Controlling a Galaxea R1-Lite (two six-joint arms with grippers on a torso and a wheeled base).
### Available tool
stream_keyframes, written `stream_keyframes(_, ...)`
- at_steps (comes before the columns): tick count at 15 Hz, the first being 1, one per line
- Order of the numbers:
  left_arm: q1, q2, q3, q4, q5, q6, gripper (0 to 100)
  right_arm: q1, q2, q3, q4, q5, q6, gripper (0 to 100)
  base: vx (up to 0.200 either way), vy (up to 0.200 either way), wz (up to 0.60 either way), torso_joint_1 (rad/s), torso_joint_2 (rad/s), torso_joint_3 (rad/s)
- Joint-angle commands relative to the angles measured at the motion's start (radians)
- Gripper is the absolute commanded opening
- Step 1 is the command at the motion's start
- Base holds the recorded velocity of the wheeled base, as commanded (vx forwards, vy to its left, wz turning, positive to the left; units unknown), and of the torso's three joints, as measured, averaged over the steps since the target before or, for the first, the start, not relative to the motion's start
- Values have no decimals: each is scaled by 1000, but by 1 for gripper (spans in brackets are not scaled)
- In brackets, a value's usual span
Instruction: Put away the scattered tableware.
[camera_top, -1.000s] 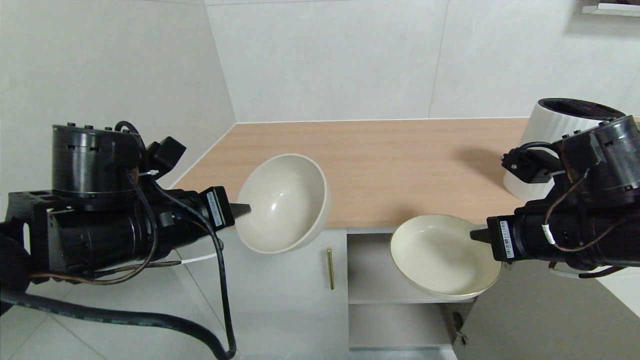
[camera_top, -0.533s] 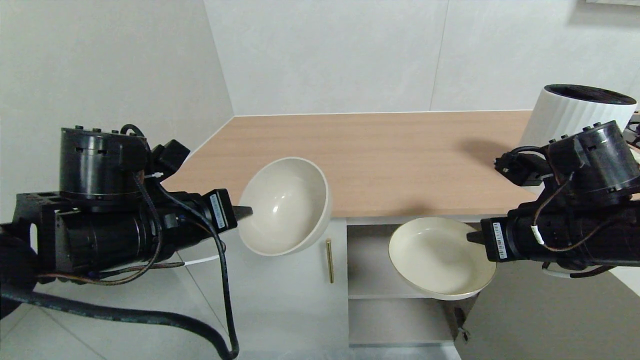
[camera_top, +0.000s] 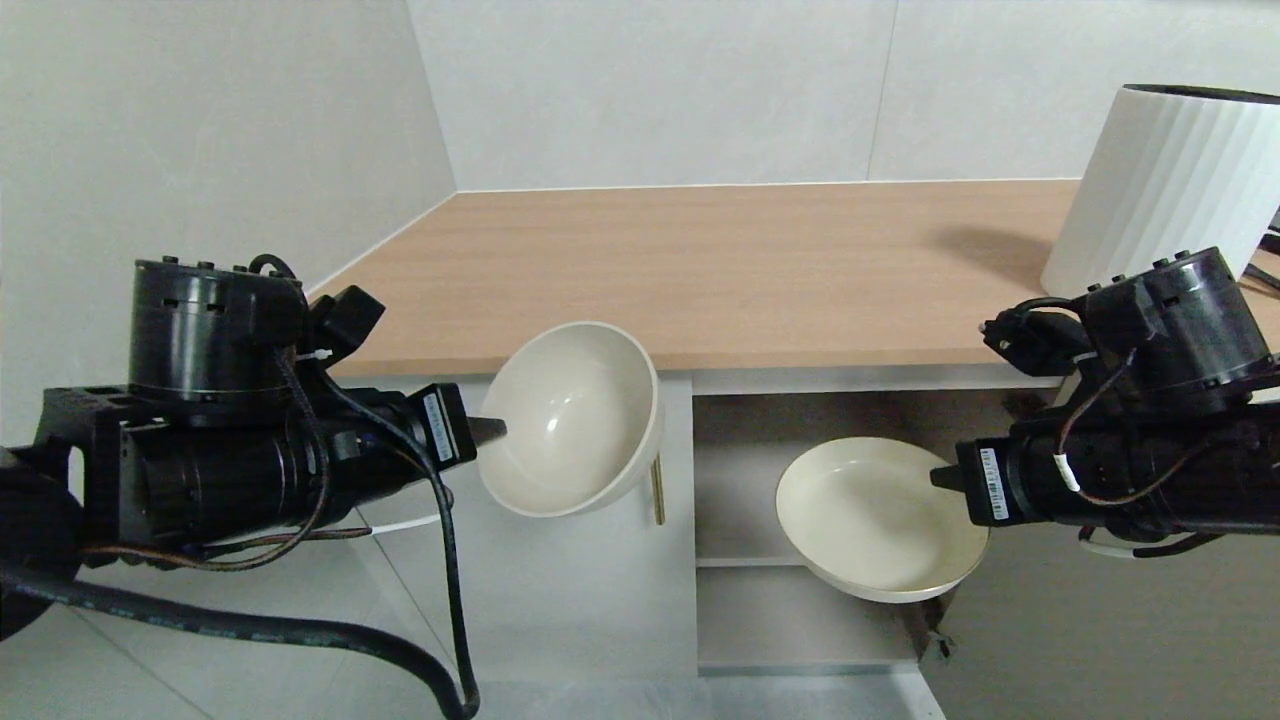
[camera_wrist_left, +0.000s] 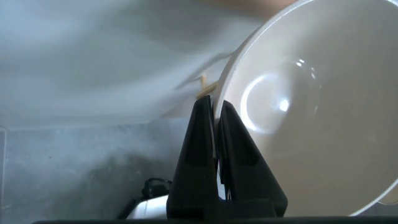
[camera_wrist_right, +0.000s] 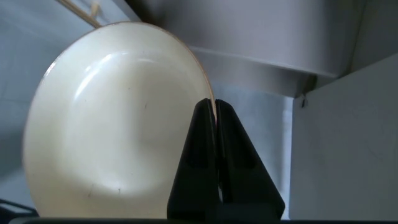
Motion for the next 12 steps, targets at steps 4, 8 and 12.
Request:
stream_keyframes(4,-1,3,-5,6,0,-1,0,0,12,5,0,0,0,0,0,0,0,-158,463,309)
stream_keyframes(8,0,3,-3,6,0,-1,0,0,17,6,0,0,-2,0,0,0,0,-85,326,244)
stream_keyframes(12,0,3,-5,6,0,1,0,-3,31,11,0,0,-3,0,0,0,0,-8,38,22)
